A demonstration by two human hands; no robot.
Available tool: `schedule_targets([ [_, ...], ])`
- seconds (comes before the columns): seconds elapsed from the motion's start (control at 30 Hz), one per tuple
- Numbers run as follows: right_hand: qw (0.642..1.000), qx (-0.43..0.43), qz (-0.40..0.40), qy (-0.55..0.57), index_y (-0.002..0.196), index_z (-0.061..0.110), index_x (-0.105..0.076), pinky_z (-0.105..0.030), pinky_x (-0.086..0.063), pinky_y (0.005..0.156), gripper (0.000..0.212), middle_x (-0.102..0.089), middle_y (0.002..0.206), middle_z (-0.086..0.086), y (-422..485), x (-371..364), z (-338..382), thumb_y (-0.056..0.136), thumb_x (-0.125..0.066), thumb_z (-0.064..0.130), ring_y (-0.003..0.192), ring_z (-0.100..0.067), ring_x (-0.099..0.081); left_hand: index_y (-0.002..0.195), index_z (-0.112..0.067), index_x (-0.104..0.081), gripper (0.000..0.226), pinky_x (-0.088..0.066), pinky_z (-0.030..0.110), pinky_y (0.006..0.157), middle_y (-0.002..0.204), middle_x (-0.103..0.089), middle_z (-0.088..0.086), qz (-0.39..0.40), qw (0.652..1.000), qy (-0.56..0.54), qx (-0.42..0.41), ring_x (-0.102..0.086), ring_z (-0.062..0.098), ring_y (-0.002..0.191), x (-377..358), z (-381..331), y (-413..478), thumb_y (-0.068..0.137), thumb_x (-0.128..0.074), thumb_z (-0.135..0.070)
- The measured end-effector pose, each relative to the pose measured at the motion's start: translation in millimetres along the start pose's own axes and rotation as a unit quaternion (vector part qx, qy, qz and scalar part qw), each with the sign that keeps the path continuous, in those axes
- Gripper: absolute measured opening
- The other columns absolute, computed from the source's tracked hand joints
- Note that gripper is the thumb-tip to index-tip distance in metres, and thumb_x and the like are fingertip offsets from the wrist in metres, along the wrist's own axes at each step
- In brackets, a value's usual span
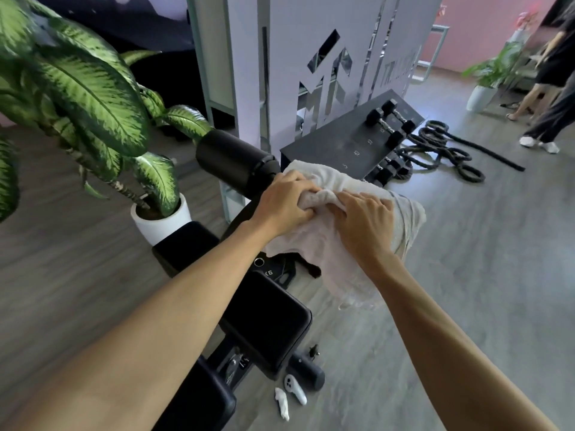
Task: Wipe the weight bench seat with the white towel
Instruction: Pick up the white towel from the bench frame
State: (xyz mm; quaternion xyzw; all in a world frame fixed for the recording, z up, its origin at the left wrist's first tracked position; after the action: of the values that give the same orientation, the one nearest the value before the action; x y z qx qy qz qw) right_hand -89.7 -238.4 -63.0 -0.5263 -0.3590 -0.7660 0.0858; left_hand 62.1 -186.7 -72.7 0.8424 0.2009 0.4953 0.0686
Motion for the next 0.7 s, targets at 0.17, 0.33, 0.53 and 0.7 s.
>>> schedule_targets([
  [0.17, 0.996, 0.058, -0.007, 0.069, 0.108, 0.018, -0.075, -0.046, -0.048, 0.08, 0.034, -0.08, 0.093, -0.008, 1.9, 20.0, 38.1, 0.106, -0.054, 0.044, 0.085, -0.036, -0.071, 0.123, -0.029, -0.075, 0.048, -0.047, 0.036, 0.09, 0.122, -0.073, 0.006, -0.071, 0.997, 0.016, 0.022, -0.064, 0.031, 0.114, 49.9, 11.6, -22.2, 0.076, -0.079, -0.029],
  [0.33, 0.976, 0.155, 0.021, 0.151, 0.118, 0.022, -0.072, -0.049, -0.052, 0.081, 0.035, -0.079, 0.098, -0.011, -5.3, 32.8, 141.2, 0.107, -0.051, 0.046, 0.089, -0.039, -0.071, 0.122, -0.037, -0.074, 0.051, -0.044, 0.034, 0.076, 0.102, -0.064, -0.005, -0.125, 0.983, 0.089, 0.097, -0.063, 0.024, 0.105, 139.7, 53.2, -94.2, 0.072, -0.075, -0.045],
  [0.53, 0.918, 0.267, 0.092, 0.278, 0.119, 0.027, -0.074, -0.045, -0.048, 0.073, 0.027, -0.079, 0.103, -0.013, -73.0, 33.7, 321.6, 0.103, -0.059, 0.043, 0.097, -0.045, -0.069, 0.121, -0.038, -0.075, 0.053, -0.047, 0.035, 0.078, 0.103, -0.065, -0.002, -0.178, 0.941, 0.161, 0.239, -0.063, 0.021, 0.102, 264.5, 111.6, -270.6, 0.068, -0.074, -0.045],
  [0.7, 0.849, 0.365, 0.189, 0.333, 0.126, 0.028, -0.072, -0.047, -0.053, 0.084, 0.03, -0.079, 0.112, -0.009, -193.1, 29.2, 478.9, 0.104, -0.057, 0.041, 0.106, -0.041, -0.068, 0.121, -0.035, -0.077, 0.049, -0.05, 0.038, 0.083, 0.107, -0.067, 0.005, -0.195, 0.888, 0.177, 0.376, -0.063, 0.024, 0.103, 332.2, 151.3, -464.3, 0.072, -0.08, -0.037],
])
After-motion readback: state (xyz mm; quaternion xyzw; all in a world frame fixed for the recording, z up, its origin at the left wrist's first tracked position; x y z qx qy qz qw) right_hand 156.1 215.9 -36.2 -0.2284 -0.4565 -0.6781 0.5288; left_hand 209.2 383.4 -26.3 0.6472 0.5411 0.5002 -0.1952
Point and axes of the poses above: each hand's wrist, its own y-axis towards the middle knuckle, its own x-axis out of the back of the hand, z = x × y, the point moved 6 cm from there along y, towards the middle knuckle
